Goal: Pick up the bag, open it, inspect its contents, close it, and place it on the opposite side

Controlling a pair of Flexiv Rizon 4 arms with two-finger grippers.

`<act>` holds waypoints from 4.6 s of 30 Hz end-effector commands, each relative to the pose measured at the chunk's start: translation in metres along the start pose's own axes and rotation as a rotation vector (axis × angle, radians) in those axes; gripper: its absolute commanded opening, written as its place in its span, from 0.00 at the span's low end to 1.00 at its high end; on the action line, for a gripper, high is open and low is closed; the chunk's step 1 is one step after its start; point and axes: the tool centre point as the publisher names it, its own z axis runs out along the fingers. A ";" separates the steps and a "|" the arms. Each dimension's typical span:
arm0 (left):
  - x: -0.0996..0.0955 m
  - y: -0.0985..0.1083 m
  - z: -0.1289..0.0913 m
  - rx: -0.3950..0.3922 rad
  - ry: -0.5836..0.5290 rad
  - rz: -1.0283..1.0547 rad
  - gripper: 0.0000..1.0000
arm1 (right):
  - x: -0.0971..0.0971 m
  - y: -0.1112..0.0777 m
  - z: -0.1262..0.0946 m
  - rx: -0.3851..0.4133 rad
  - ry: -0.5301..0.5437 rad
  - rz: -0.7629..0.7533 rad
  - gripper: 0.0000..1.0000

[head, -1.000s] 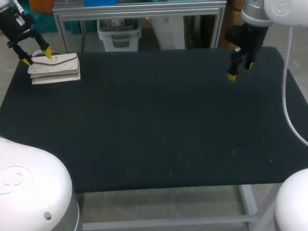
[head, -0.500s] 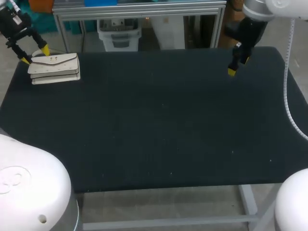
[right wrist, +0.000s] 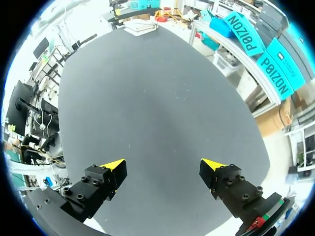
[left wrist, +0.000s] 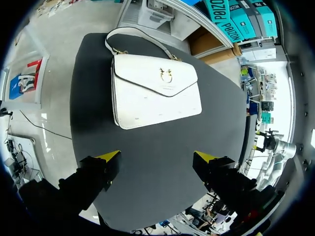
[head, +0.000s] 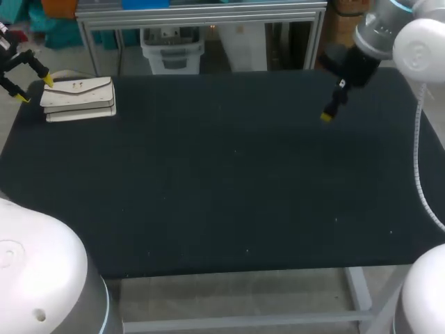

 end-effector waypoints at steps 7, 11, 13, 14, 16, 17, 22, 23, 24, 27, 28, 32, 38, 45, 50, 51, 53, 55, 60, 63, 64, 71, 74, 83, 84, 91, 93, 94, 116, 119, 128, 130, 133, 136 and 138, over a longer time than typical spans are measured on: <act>-0.043 -0.036 0.027 0.029 0.132 0.008 1.00 | 0.013 -0.002 0.011 -0.169 0.013 -0.023 1.00; -0.050 -0.045 0.034 0.048 0.150 0.001 1.00 | 0.016 -0.001 0.019 -0.178 0.036 -0.036 1.00; -0.053 -0.049 0.037 0.055 0.161 -0.004 1.00 | 0.019 0.000 0.023 -0.177 0.044 -0.045 1.00; -0.054 -0.052 0.039 0.058 0.157 -0.008 0.99 | 0.020 0.001 0.025 -0.175 0.047 -0.047 1.00; -0.057 -0.057 0.041 0.065 0.187 -0.013 0.94 | 0.021 0.001 0.028 -0.176 0.055 -0.050 1.00; -0.058 -0.059 0.043 0.068 0.180 -0.016 0.91 | 0.022 0.001 0.028 -0.176 0.056 -0.049 1.00; -0.055 -0.068 0.048 0.073 0.226 -0.024 0.75 | 0.024 0.003 0.031 -0.173 0.064 -0.057 1.00; -0.054 -0.071 0.048 0.072 0.223 -0.024 0.72 | 0.025 0.003 0.031 -0.171 0.064 -0.059 1.00; -0.054 -0.073 0.049 0.073 0.224 -0.026 0.67 | 0.025 0.003 0.031 -0.169 0.065 -0.060 1.00; -0.051 -0.078 0.050 0.081 0.231 -0.029 0.58 | 0.025 0.003 0.032 -0.168 0.068 -0.065 1.00; -0.052 -0.080 0.051 0.080 0.236 -0.028 0.57 | 0.026 0.003 0.032 -0.168 0.068 -0.067 1.00; -0.052 -0.085 0.055 0.079 0.245 -0.034 0.49 | 0.028 0.002 0.033 -0.169 0.069 -0.074 1.00; -0.053 -0.091 0.061 0.066 0.253 -0.044 0.41 | 0.032 -0.001 0.034 -0.182 0.083 -0.089 1.00; -0.055 -0.091 0.065 0.046 0.267 -0.052 0.00 | 0.038 -0.003 0.037 -0.197 0.104 -0.138 1.00; -0.052 -0.086 0.066 0.017 0.289 -0.039 0.00 | 0.041 -0.006 0.038 -0.231 0.127 -0.190 1.00; -0.051 -0.085 0.066 0.013 0.286 -0.039 0.00 | 0.042 -0.007 0.038 -0.238 0.136 -0.204 1.00; -0.047 -0.084 0.068 -0.009 0.302 -0.035 0.00 | 0.045 -0.008 0.039 -0.234 0.156 -0.254 1.00; -0.041 -0.081 0.071 -0.026 0.308 -0.034 0.00 | 0.049 -0.007 0.040 -0.226 0.173 -0.289 1.00; -0.026 -0.072 0.077 -0.060 0.332 -0.021 0.00 | 0.060 -0.004 0.048 -0.199 0.198 -0.342 1.00; -0.016 -0.067 0.079 -0.078 0.344 -0.010 0.00 | 0.064 -0.005 0.051 -0.209 0.205 -0.349 1.00; -0.012 -0.066 0.080 -0.087 0.354 -0.001 0.00 | 0.065 -0.005 0.051 -0.213 0.204 -0.352 1.00; 0.011 -0.053 0.088 -0.141 0.391 0.025 0.00 | 0.074 -0.002 0.057 -0.226 0.187 -0.384 1.00; 0.022 -0.046 0.092 -0.168 0.403 0.031 0.00 | 0.074 -0.002 0.057 -0.226 0.187 -0.384 1.00; 0.068 -0.015 0.108 -0.224 0.422 0.070 0.00 | 0.074 -0.002 0.057 -0.226 0.187 -0.384 1.00; 0.072 -0.013 0.110 -0.224 0.422 0.071 0.00 | 0.074 -0.002 0.057 -0.226 0.187 -0.384 1.00; 0.107 0.008 0.125 -0.217 0.451 0.094 0.00 | 0.074 -0.002 0.057 -0.226 0.187 -0.384 1.00; 0.116 0.013 0.133 -0.216 0.454 0.091 0.00 | 0.074 -0.002 0.057 -0.226 0.187 -0.384 1.00; 0.121 0.016 0.137 -0.222 0.489 0.086 0.00 | 0.074 -0.002 0.057 -0.226 0.187 -0.384 1.00; 0.229 0.018 0.154 -0.059 0.658 0.040 0.00 | 0.074 -0.002 0.057 -0.226 0.187 -0.384 1.00; 0.244 0.023 0.166 -0.043 0.653 0.030 0.00 | 0.074 -0.002 0.057 -0.226 0.187 -0.384 1.00; 0.268 0.058 0.201 0.070 0.660 -0.032 0.00 | 0.074 -0.002 0.057 -0.226 0.187 -0.384 1.00; 0.268 0.065 0.203 0.086 0.666 -0.050 0.00 | 0.074 -0.002 0.057 -0.226 0.187 -0.384 1.00; 0.266 0.074 0.208 0.098 0.626 -0.075 0.00 | 0.074 -0.002 0.057 -0.226 0.187 -0.384 1.00; 0.266 0.074 0.208 0.098 0.626 -0.075 0.00 | 0.074 -0.002 0.057 -0.226 0.187 -0.384 1.00; 0.266 0.074 0.208 0.098 0.626 -0.075 0.00 | 0.074 -0.002 0.057 -0.226 0.187 -0.384 1.00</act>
